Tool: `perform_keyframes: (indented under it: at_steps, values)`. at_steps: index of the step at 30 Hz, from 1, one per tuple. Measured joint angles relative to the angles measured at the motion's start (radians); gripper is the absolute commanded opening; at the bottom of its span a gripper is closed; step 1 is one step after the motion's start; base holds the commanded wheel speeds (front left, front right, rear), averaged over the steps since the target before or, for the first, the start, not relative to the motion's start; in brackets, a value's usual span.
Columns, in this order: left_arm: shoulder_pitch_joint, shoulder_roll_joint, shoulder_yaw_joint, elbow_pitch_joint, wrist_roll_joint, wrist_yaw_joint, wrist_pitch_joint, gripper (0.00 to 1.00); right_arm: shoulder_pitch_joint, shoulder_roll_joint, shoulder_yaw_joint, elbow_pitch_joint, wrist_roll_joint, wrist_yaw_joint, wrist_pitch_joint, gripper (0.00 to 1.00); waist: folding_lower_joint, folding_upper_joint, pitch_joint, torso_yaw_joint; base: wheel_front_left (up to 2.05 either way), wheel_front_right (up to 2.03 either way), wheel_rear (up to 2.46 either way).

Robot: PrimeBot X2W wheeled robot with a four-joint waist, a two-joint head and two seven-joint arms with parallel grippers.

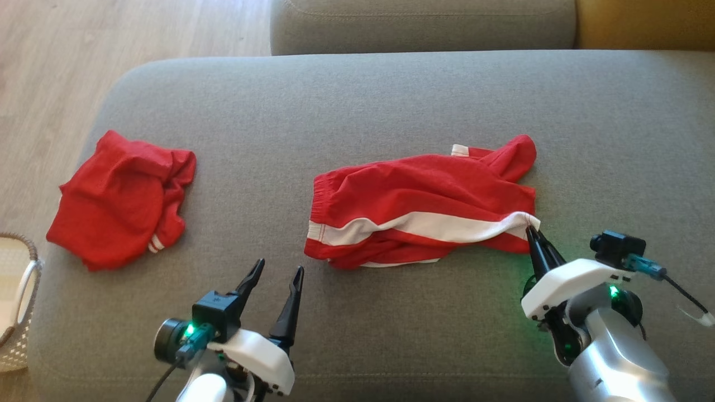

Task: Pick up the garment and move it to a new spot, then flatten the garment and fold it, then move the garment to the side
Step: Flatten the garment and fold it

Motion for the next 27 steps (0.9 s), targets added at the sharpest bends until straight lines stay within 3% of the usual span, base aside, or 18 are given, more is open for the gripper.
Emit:
perform_keyframes:
  at_steps: [12, 17, 27]
  values:
    - [-0.091, -0.020, -0.026, 0.112, -0.002, -0.026, 0.039, 1.00, 0.080, 0.000, 0.085, -0.119, -0.067, 0.000, 0.000, 0.00, 0.0000, 0.0000, -0.006, -0.069, 0.00, 0.00, 0.00]
    - [-0.117, -0.033, -0.006, 0.137, -0.064, -0.031, 0.045, 1.00, 0.079, 0.000, 0.103, -0.140, -0.067, 0.000, 0.000, 0.00, 0.0000, 0.0000, 0.002, -0.100, 0.00, 0.00, 0.00]
    - [-0.148, -0.028, -0.014, 0.176, -0.069, -0.041, 0.052, 0.97, 0.080, 0.000, 0.110, -0.157, -0.069, 0.000, 0.000, 0.00, 0.0000, 0.0000, 0.001, -0.108, 0.00, 0.00, 0.00]
